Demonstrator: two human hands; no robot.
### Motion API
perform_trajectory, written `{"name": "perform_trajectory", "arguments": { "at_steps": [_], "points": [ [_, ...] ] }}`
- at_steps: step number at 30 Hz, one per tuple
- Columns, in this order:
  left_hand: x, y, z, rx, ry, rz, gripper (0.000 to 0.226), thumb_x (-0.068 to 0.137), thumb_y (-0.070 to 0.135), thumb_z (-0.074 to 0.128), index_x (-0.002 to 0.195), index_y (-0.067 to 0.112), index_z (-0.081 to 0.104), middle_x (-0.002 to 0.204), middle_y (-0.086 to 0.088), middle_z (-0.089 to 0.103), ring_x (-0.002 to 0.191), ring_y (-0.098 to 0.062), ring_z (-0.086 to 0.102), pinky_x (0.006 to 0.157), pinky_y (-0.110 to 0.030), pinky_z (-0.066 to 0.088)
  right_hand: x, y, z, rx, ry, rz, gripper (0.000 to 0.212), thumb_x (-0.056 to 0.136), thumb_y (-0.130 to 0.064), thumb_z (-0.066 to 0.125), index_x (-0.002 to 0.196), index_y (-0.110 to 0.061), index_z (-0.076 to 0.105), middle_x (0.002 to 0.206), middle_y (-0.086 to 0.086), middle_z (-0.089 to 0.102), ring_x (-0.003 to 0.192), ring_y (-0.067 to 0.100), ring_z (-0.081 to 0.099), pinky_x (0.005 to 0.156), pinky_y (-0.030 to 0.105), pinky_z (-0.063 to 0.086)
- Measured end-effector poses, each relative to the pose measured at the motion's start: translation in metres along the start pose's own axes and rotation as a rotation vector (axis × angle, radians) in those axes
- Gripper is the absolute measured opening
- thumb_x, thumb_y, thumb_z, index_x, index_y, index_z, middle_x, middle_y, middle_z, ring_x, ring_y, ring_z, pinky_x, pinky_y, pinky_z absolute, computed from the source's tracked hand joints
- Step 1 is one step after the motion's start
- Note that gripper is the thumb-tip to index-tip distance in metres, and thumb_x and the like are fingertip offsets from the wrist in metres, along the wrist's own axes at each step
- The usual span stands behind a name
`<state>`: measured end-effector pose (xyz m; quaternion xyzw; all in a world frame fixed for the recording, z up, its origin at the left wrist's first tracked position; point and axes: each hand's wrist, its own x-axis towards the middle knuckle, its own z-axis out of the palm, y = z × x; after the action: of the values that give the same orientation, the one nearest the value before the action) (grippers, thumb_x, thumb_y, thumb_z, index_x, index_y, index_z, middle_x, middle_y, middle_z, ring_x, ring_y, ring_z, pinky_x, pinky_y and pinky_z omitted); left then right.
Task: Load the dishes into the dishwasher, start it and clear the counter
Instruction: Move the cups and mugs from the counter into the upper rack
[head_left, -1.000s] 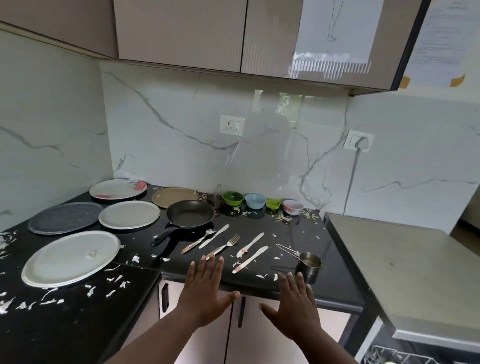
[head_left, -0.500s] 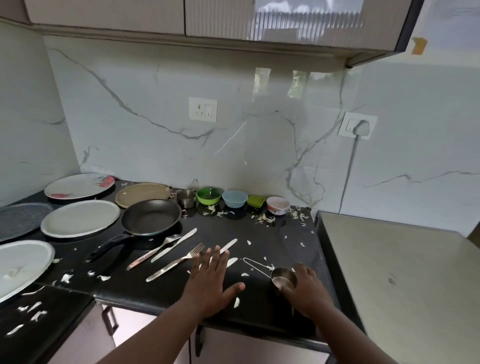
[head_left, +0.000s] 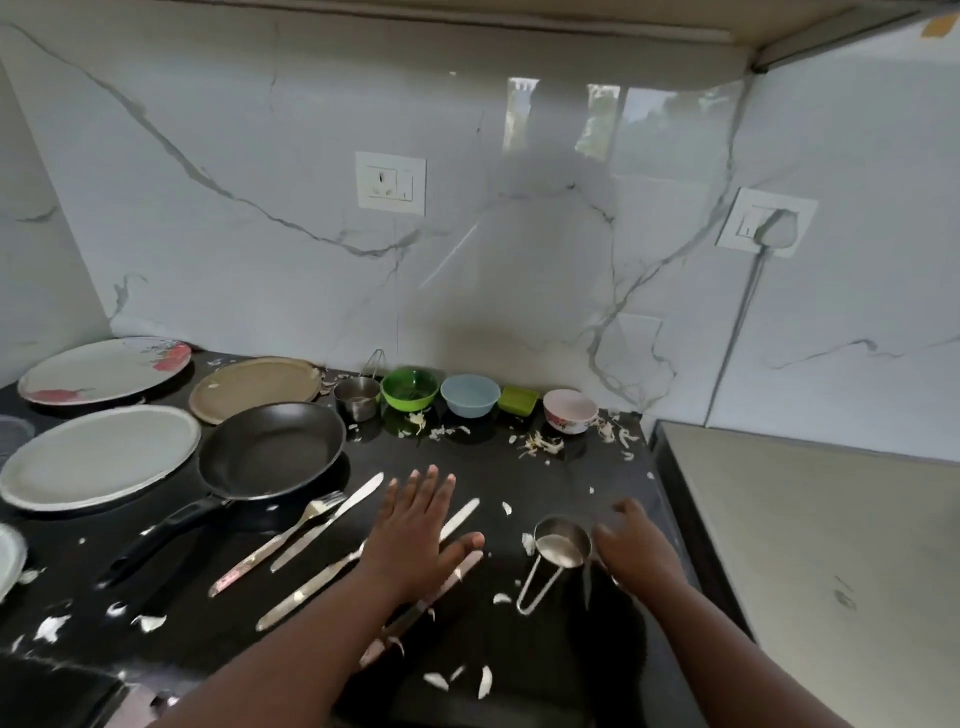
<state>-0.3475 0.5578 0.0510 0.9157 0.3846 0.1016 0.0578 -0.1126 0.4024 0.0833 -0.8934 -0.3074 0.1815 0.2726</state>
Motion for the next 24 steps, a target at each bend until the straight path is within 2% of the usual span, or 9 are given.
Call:
{"name": "perform_trajectory", "arguments": {
  "at_steps": [3, 5, 7, 9, 11, 14, 17, 21, 24],
  "points": [
    [0.037, -0.011, -0.010, -0.039, 0.041, -0.006, 0.092, 0.086, 0.079, 0.018, 0.156, 0.022, 0.001, 0.164, -0.005, -0.005, 0.149, -0.021, -0.013, 0.117, -0.040, -0.016, 0.000, -0.022, 0.013, 0.056, -0.095, 0.192, 0.102, 0.063, -0.081, 0.062, 0.134, -0.014, 0.034, 0.116, 0.014, 0.061, 0.091, 0.032, 0.064, 0.070, 0.035, 0.055],
    [0.059, -0.020, -0.018, -0.052, 0.052, -0.006, 0.090, 0.088, 0.077, 0.021, 0.156, 0.021, 0.004, 0.164, -0.006, -0.002, 0.150, -0.022, -0.009, 0.116, -0.039, -0.015, -0.003, -0.038, 0.028, 0.024, -0.207, 0.230, 0.116, 0.051, -0.088, 0.063, 0.132, -0.011, 0.035, 0.117, 0.015, 0.059, 0.086, 0.029, 0.066, 0.062, 0.032, 0.057],
    [0.080, -0.032, -0.025, -0.051, 0.067, -0.018, 0.088, 0.089, 0.075, 0.024, 0.156, 0.021, 0.009, 0.164, -0.006, 0.005, 0.150, -0.022, -0.003, 0.118, -0.040, -0.012, -0.002, -0.048, 0.043, -0.106, -0.257, 0.190, 0.104, 0.055, -0.081, 0.067, 0.129, -0.013, 0.041, 0.131, 0.012, 0.054, 0.107, 0.027, 0.062, 0.083, 0.035, 0.054],
    [0.097, -0.045, -0.031, -0.061, 0.110, -0.058, 0.084, 0.089, 0.074, 0.027, 0.153, 0.020, 0.019, 0.161, -0.005, 0.019, 0.149, -0.023, 0.009, 0.120, -0.043, -0.004, 0.000, -0.053, 0.056, -0.194, -0.252, 0.160, 0.109, 0.062, -0.069, 0.069, 0.142, -0.011, 0.024, 0.127, 0.006, 0.058, 0.112, 0.023, 0.060, 0.093, 0.034, 0.048],
    [0.114, -0.060, -0.038, -0.089, 0.196, -0.108, 0.076, 0.089, 0.071, 0.033, 0.145, 0.020, 0.033, 0.152, -0.003, 0.035, 0.143, -0.023, 0.025, 0.120, -0.044, 0.009, 0.006, -0.059, 0.059, -0.246, -0.256, 0.098, 0.094, 0.067, -0.059, 0.066, 0.143, -0.018, 0.027, 0.117, 0.000, 0.056, 0.110, 0.022, 0.060, 0.093, 0.032, 0.046],
    [0.141, -0.084, -0.046, -0.095, 0.247, -0.192, 0.066, 0.089, 0.061, 0.045, 0.139, 0.019, 0.038, 0.144, -0.005, 0.044, 0.136, -0.025, 0.035, 0.117, -0.043, 0.019, 0.021, -0.070, 0.051, -0.113, -0.240, 0.076, 0.062, 0.070, -0.045, 0.070, 0.121, -0.028, 0.038, 0.096, -0.005, 0.059, 0.095, 0.022, 0.066, 0.081, 0.033, 0.050],
    [0.164, -0.107, -0.050, -0.074, 0.216, -0.308, 0.068, 0.087, 0.053, 0.052, 0.140, 0.016, 0.034, 0.144, -0.010, 0.043, 0.135, -0.029, 0.036, 0.114, -0.044, 0.024, 0.039, -0.085, 0.042, 0.037, -0.246, 0.019, 0.060, 0.069, -0.024, 0.072, 0.114, -0.040, 0.034, 0.087, -0.003, 0.063, 0.064, 0.021, 0.070, 0.057, 0.034, 0.057],
    [0.188, -0.138, -0.049, -0.006, 0.094, -0.509, 0.096, 0.082, 0.065, 0.053, 0.151, 0.011, 0.012, 0.156, -0.015, 0.024, 0.143, -0.033, 0.023, 0.116, -0.047, 0.017, 0.066, -0.110, 0.044, 0.046, -0.186, -0.169, 0.072, 0.068, -0.030, 0.075, 0.128, -0.042, 0.037, 0.094, -0.015, 0.061, 0.087, 0.014, 0.061, 0.077, 0.032, 0.047],
    [0.205, -0.160, -0.045, 0.004, 0.005, -0.591, 0.116, 0.077, 0.073, 0.055, 0.154, 0.010, -0.004, 0.161, -0.016, 0.008, 0.147, -0.037, 0.011, 0.118, -0.052, 0.006, 0.085, -0.124, 0.050, -0.031, -0.133, -0.300, 0.079, 0.077, -0.038, 0.068, 0.137, -0.050, 0.018, 0.095, -0.013, 0.067, 0.092, 0.017, 0.065, 0.072, 0.033, 0.045]
  ]
}}
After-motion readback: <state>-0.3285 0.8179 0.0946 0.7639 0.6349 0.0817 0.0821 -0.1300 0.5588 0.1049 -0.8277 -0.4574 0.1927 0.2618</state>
